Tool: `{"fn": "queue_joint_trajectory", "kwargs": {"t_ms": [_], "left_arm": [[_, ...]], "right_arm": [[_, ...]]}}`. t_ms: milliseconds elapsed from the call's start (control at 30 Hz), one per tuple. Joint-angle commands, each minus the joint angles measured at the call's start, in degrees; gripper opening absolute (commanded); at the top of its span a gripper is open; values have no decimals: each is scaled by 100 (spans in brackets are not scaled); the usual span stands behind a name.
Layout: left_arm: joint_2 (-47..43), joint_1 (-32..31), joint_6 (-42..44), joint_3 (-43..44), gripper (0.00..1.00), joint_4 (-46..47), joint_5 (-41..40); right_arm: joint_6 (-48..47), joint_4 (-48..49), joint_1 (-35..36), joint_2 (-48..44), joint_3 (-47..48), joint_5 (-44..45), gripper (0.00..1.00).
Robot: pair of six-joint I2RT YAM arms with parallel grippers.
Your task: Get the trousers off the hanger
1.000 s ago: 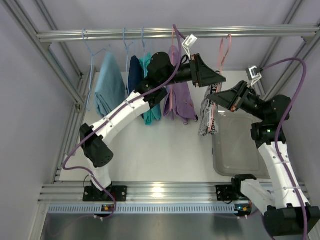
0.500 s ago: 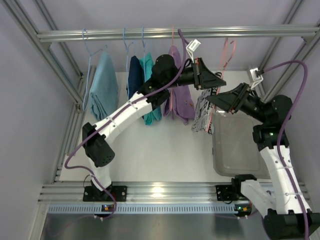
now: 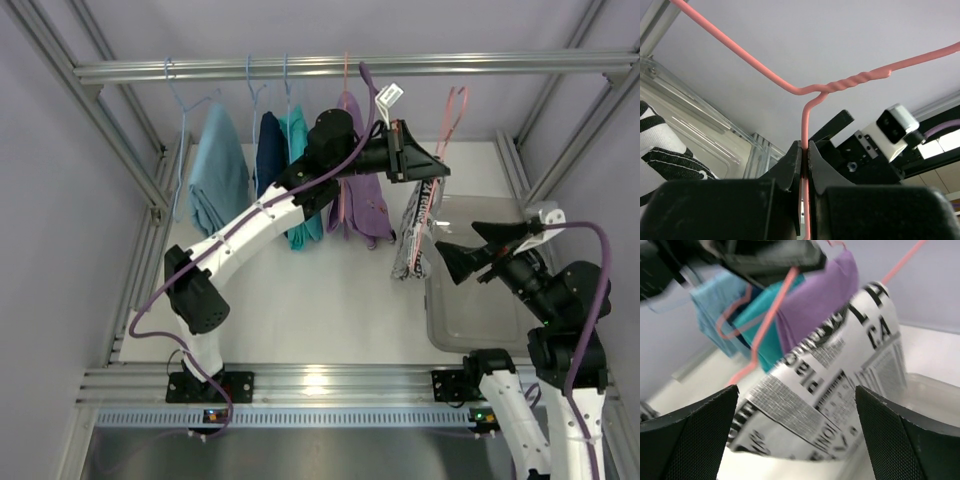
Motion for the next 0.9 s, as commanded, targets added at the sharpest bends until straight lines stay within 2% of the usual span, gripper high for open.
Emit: {"fn": "queue_joint_trajectory", "kwargs": {"t_ms": [0, 167, 400, 533, 667, 867], "left_arm": [[-303, 18, -90, 474, 0, 692, -135], [-250, 45, -195, 676, 0, 700, -196], [-206, 45, -257, 826, 0, 639, -337], [-154, 53, -415, 905, 0, 726, -363], [-118, 53, -600, 1028, 0, 762, -407], [-153, 53, -688, 1143, 0, 771, -425]], "right_arm": [[-1890, -1183, -39, -110, -58, 273, 97], [-2762, -1527, -39, -331, -427, 45, 97], [-3088, -1177, -30, -401, -813, -579, 95], [-3238, -817, -39, -279, -1025, -405, 94], [-3185, 131, -30, -208, -1429, -273, 94], [-3238, 766, -30, -32, -1983, 0, 93]]}}
